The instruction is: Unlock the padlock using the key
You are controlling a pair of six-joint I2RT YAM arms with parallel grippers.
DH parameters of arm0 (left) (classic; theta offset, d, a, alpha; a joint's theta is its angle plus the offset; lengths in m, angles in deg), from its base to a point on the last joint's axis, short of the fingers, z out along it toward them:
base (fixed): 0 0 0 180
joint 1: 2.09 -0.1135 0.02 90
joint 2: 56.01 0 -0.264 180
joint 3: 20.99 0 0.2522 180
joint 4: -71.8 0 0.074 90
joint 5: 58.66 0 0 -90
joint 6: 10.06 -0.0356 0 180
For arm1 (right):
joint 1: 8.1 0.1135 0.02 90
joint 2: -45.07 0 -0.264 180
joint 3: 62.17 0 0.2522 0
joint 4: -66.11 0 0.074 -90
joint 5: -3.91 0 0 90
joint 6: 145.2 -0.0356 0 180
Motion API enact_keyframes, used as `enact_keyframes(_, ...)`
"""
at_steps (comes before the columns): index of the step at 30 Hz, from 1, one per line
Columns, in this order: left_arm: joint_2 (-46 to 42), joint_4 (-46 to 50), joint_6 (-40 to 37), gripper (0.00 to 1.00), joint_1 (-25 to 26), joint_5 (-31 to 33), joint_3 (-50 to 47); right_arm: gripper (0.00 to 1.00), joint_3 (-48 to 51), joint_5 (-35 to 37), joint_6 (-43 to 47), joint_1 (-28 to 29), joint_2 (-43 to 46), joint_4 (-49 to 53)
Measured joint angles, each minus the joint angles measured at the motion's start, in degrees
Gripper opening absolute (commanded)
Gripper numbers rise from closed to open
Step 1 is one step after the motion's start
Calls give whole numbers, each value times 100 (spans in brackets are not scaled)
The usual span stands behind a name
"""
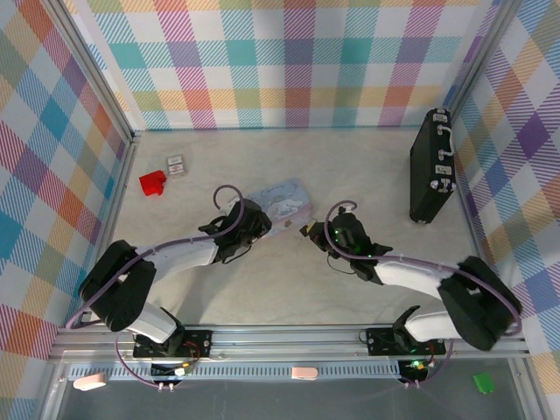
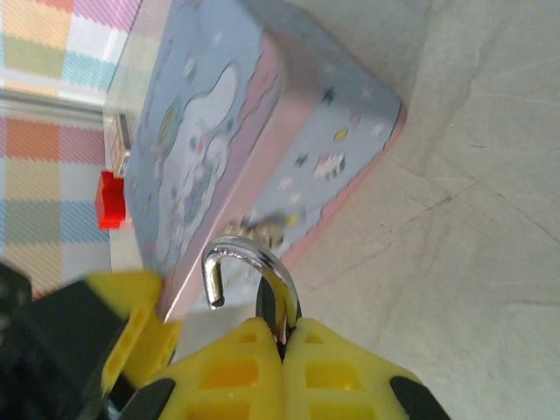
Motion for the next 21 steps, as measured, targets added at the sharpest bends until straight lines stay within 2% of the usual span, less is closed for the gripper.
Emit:
enact_keyframes(11, 1307, 278, -879, 47, -264, -361, 1556, 0, -179, -520, 1843, -260, 1956, 2667)
enact_keyframes(16, 1781, 616, -1294, 47, -446, -420, 2269, 0, -205, -647, 2205, -260, 2249, 3257)
enact_keyframes(21, 2439, 1078, -1735, 48, -675, -605, 3281, 0, -184, -848, 2251, -260, 2162, 3331)
